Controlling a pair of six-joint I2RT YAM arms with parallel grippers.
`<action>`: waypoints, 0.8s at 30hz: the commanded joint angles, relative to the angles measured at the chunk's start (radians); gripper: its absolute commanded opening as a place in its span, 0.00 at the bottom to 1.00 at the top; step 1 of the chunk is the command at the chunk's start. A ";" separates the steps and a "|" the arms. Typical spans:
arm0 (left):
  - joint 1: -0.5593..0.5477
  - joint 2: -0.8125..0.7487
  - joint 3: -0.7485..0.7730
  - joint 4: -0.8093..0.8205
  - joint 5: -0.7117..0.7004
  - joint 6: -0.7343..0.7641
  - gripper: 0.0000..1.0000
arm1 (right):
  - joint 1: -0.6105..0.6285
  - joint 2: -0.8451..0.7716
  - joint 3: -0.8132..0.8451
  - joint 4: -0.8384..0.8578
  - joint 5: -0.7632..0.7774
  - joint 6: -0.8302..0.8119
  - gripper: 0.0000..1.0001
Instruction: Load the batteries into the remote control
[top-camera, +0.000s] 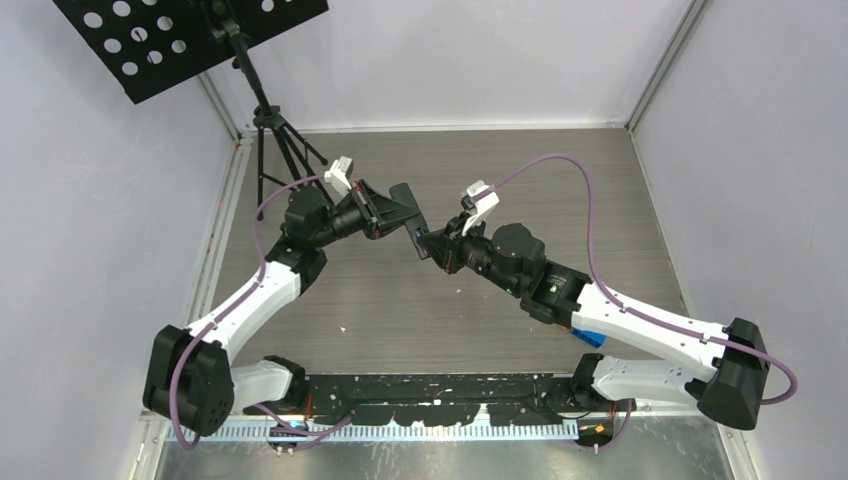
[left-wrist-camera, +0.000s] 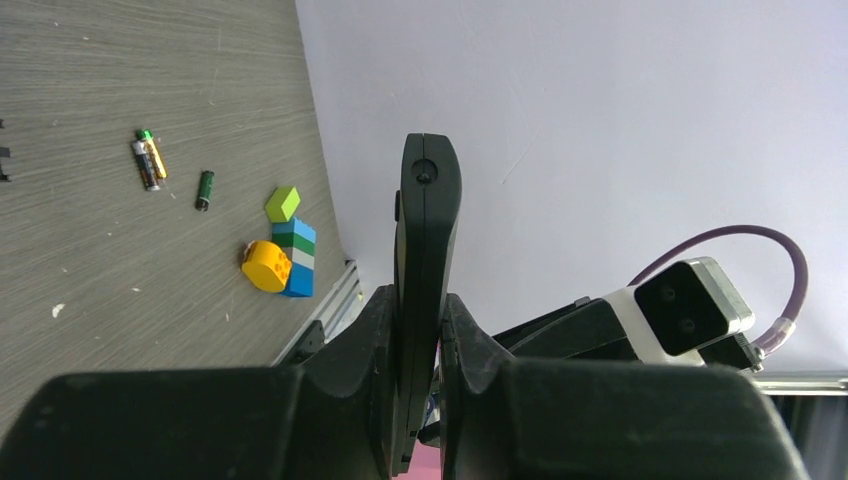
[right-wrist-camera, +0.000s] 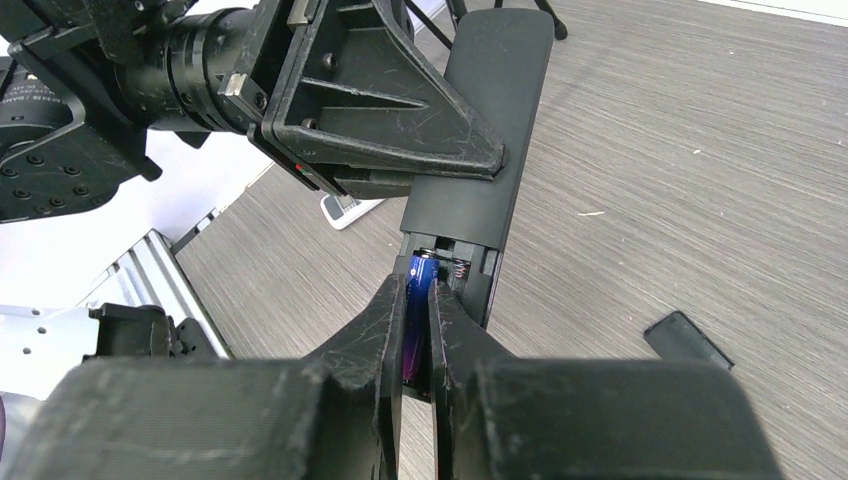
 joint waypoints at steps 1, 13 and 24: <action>0.046 -0.093 0.083 0.226 -0.075 -0.058 0.00 | 0.019 0.062 -0.055 -0.396 -0.120 -0.038 0.00; 0.055 -0.120 0.089 0.191 -0.101 -0.084 0.00 | 0.019 0.130 -0.030 -0.445 -0.105 -0.040 0.00; 0.055 -0.149 0.025 0.182 -0.046 -0.052 0.00 | 0.007 0.127 0.083 -0.406 0.027 0.076 0.19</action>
